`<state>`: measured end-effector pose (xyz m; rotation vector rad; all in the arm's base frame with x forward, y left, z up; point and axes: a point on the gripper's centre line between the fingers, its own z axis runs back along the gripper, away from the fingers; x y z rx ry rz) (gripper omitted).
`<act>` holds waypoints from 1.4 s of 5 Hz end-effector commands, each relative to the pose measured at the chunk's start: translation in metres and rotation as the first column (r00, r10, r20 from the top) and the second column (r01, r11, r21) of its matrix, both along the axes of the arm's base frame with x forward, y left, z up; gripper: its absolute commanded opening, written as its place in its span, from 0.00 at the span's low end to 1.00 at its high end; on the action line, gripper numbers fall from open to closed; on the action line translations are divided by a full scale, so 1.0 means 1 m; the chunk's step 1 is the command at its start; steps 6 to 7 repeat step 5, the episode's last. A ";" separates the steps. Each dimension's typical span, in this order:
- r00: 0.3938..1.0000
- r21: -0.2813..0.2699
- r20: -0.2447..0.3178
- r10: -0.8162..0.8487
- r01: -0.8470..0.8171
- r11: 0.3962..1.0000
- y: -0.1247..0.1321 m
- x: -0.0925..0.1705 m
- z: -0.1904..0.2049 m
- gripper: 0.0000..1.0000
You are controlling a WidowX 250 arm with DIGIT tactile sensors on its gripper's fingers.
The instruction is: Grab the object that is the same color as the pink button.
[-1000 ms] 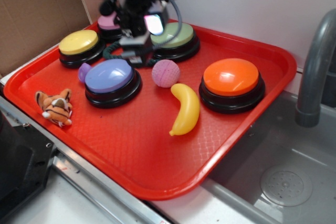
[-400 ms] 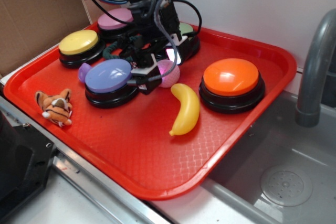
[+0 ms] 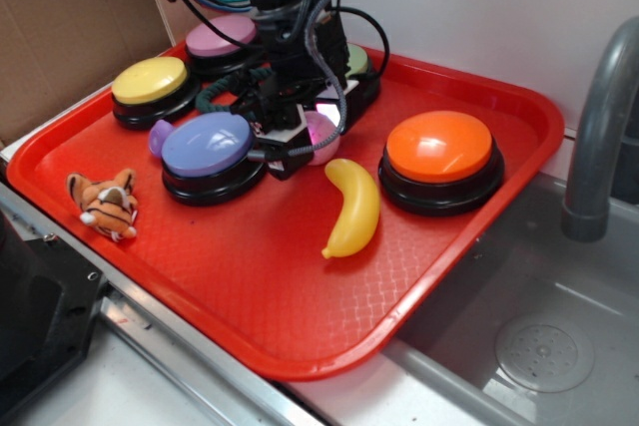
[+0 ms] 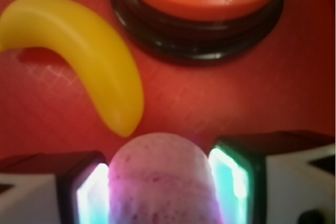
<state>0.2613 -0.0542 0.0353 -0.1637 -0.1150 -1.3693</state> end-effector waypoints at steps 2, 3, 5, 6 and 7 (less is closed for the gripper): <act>0.748 0.158 -0.087 0.658 -0.642 0.750 0.055 -0.022 0.087 0.00; 0.560 0.166 -0.113 0.821 -0.804 0.571 0.081 -0.041 0.090 0.00; 0.137 0.285 -0.070 0.988 -0.946 0.152 0.085 -0.057 0.090 0.12; 0.137 0.285 -0.070 0.988 -0.946 0.152 0.085 -0.057 0.090 0.12; 0.137 0.285 -0.070 0.988 -0.946 0.152 0.085 -0.057 0.090 0.12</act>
